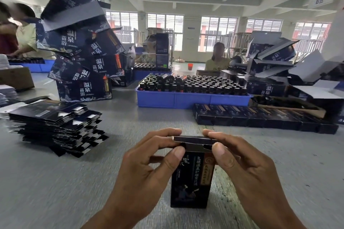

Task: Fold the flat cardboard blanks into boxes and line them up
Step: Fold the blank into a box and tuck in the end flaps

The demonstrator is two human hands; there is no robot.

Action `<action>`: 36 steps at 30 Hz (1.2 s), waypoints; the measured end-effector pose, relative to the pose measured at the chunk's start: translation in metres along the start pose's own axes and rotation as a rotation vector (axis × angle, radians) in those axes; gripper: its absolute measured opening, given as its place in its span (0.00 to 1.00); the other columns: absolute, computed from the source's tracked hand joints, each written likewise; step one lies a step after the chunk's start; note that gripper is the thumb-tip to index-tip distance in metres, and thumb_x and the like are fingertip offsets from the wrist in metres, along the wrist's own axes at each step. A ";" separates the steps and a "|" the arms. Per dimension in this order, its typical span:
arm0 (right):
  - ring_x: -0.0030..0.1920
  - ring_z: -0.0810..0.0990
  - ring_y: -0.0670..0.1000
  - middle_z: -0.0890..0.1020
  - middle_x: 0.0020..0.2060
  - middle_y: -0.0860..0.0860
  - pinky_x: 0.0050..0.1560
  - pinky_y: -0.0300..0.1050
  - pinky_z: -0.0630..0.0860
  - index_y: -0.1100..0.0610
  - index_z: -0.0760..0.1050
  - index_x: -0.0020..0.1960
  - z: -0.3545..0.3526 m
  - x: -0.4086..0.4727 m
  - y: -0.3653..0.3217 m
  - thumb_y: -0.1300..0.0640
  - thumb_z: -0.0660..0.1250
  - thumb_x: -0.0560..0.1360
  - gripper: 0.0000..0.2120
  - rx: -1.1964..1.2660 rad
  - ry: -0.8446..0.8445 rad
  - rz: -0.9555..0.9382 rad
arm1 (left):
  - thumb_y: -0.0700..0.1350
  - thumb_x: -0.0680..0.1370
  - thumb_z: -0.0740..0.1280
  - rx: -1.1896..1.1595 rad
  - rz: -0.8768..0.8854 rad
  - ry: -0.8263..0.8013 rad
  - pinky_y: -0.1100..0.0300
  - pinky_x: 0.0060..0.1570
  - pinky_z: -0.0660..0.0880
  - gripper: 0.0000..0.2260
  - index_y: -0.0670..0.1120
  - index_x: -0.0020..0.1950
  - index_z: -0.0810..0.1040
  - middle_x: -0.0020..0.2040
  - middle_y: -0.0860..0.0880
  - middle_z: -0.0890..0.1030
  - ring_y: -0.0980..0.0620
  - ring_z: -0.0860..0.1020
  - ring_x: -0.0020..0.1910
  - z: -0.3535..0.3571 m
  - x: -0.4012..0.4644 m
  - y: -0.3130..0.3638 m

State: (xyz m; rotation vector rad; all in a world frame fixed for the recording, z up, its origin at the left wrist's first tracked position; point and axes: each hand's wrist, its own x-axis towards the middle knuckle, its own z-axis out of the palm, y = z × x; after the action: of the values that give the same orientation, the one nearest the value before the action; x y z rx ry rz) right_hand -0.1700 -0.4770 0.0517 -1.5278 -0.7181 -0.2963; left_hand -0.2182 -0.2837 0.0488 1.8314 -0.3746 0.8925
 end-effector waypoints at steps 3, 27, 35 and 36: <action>0.57 0.83 0.42 0.85 0.56 0.40 0.50 0.30 0.78 0.39 0.82 0.57 0.001 0.000 0.000 0.41 0.72 0.75 0.11 0.022 0.015 0.001 | 0.54 0.78 0.67 -0.039 -0.012 0.000 0.68 0.47 0.78 0.07 0.56 0.51 0.84 0.60 0.57 0.82 0.55 0.81 0.60 0.000 0.000 0.002; 0.63 0.80 0.42 0.82 0.61 0.39 0.54 0.33 0.78 0.37 0.83 0.55 -0.002 -0.002 0.005 0.47 0.67 0.75 0.12 -0.058 -0.034 -0.064 | 0.44 0.79 0.71 0.029 0.127 0.038 0.65 0.44 0.81 0.08 0.49 0.57 0.85 0.59 0.57 0.83 0.55 0.81 0.60 -0.002 0.002 -0.008; 0.61 0.81 0.44 0.82 0.61 0.40 0.55 0.38 0.80 0.39 0.83 0.54 -0.002 0.000 0.013 0.48 0.67 0.75 0.10 -0.094 -0.014 -0.094 | 0.46 0.78 0.68 0.073 0.199 -0.016 0.63 0.45 0.81 0.11 0.46 0.57 0.85 0.61 0.54 0.83 0.55 0.82 0.58 -0.006 0.005 -0.010; 0.62 0.81 0.44 0.82 0.61 0.40 0.55 0.37 0.80 0.39 0.83 0.54 -0.003 0.000 0.014 0.48 0.67 0.75 0.10 -0.101 -0.011 -0.097 | 0.46 0.78 0.68 0.077 0.208 -0.021 0.62 0.45 0.82 0.11 0.45 0.57 0.85 0.61 0.53 0.83 0.55 0.82 0.58 -0.006 0.005 -0.010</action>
State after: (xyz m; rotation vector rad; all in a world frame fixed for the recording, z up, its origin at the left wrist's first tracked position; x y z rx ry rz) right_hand -0.1611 -0.4787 0.0407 -1.5938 -0.7979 -0.4028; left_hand -0.2112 -0.2731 0.0473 1.8974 -0.5584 1.0430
